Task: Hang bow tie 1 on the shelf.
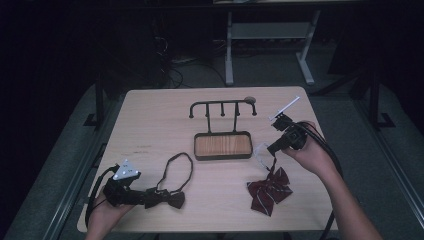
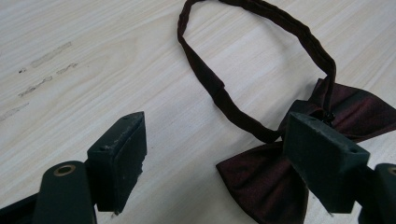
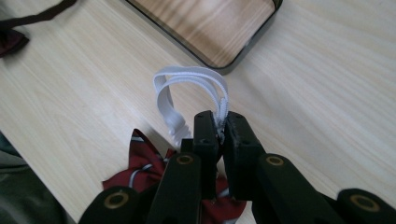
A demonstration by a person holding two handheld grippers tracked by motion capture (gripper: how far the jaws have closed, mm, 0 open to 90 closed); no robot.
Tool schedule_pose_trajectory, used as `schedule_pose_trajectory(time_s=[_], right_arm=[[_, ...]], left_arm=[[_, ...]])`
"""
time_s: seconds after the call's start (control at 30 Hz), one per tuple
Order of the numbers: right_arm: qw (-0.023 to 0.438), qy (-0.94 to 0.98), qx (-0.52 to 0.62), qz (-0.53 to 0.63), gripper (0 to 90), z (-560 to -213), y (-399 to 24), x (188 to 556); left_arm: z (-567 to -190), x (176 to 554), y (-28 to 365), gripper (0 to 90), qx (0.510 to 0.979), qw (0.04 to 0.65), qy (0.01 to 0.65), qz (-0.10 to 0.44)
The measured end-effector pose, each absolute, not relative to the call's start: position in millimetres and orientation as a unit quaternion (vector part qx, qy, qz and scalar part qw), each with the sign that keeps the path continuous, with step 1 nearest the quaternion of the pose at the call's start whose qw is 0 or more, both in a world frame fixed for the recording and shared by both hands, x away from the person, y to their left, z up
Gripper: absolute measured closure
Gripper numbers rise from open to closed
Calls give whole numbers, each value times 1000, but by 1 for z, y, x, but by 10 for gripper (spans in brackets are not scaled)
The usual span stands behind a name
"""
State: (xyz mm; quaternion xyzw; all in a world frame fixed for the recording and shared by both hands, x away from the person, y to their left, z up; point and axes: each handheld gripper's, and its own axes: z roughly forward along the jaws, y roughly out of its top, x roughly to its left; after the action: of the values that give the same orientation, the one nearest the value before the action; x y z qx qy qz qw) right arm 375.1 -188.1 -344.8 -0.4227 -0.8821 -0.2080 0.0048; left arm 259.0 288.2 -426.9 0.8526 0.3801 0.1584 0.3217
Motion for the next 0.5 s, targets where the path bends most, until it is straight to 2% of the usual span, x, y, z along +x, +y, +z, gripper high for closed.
schedule_pose_trajectory(time_s=[0.5], right_arm=[[-20, -885, -405, -229, 838, -307, -181, 369]], left_arm=[[-428, 259, 286, 219, 855, 321, 376, 158]])
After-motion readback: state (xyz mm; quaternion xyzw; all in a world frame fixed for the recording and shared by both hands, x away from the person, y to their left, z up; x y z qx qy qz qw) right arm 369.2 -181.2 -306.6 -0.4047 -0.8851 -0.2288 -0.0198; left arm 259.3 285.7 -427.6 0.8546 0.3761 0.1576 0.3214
